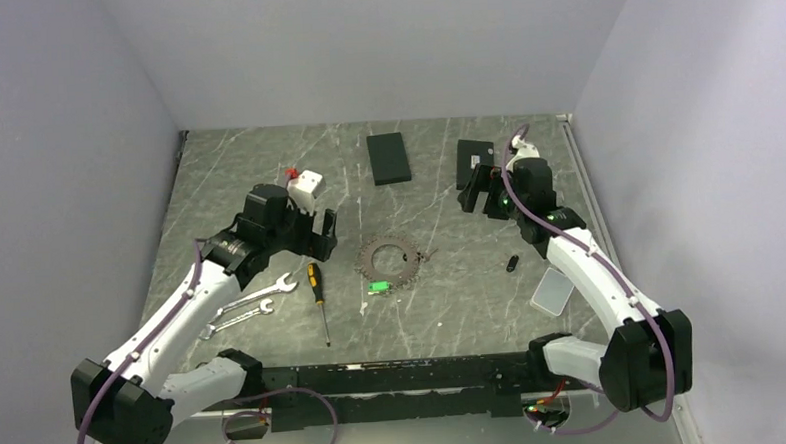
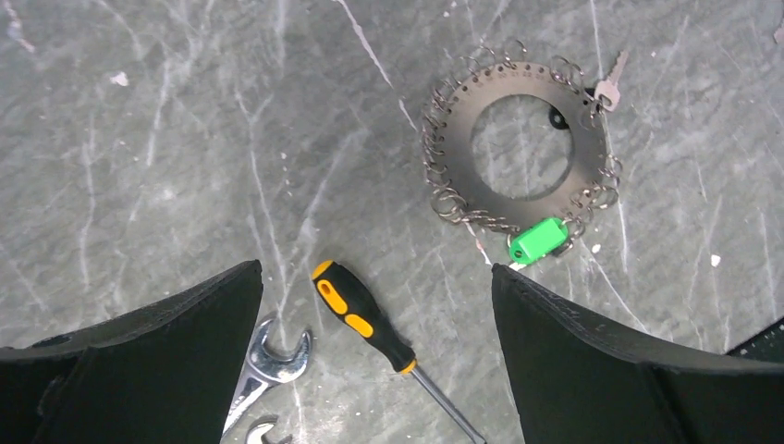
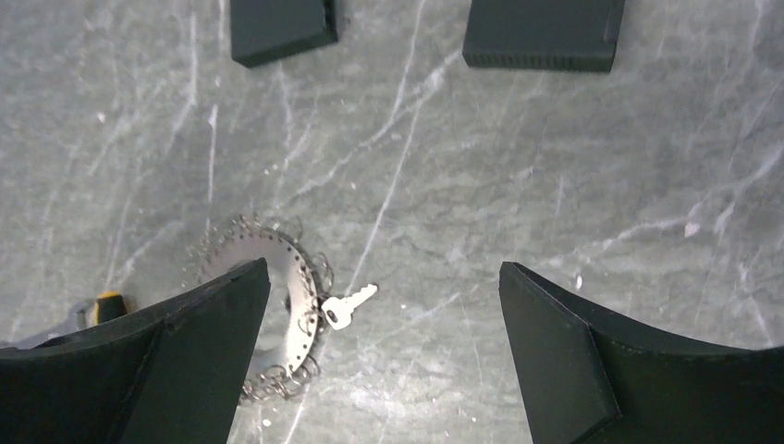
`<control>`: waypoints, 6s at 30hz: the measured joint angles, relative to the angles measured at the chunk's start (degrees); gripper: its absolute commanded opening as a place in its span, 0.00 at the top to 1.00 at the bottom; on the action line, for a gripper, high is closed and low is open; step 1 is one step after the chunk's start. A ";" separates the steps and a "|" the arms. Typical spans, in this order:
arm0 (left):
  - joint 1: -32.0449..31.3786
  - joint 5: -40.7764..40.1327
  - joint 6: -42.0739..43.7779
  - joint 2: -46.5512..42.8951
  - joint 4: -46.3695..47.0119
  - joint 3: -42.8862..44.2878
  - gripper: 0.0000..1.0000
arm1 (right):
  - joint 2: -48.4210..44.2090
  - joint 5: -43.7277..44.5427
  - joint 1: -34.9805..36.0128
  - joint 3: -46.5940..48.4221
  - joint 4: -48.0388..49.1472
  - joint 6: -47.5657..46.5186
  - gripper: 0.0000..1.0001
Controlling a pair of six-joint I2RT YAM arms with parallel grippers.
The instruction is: Put the keys on the keyring
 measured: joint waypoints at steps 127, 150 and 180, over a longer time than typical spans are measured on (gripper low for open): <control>-8.11 38.75 6.38 -23.06 31.76 -18.97 0.76 | 0.46 -25.00 33.79 10.99 -0.09 0.17 1.00; -8.26 36.96 10.99 -19.06 35.52 -19.10 0.78 | 0.59 -21.31 35.95 10.99 1.73 0.44 1.00; -8.26 34.32 10.97 -19.47 35.87 -19.08 1.00 | 1.73 -23.28 37.18 10.99 2.62 -0.52 1.00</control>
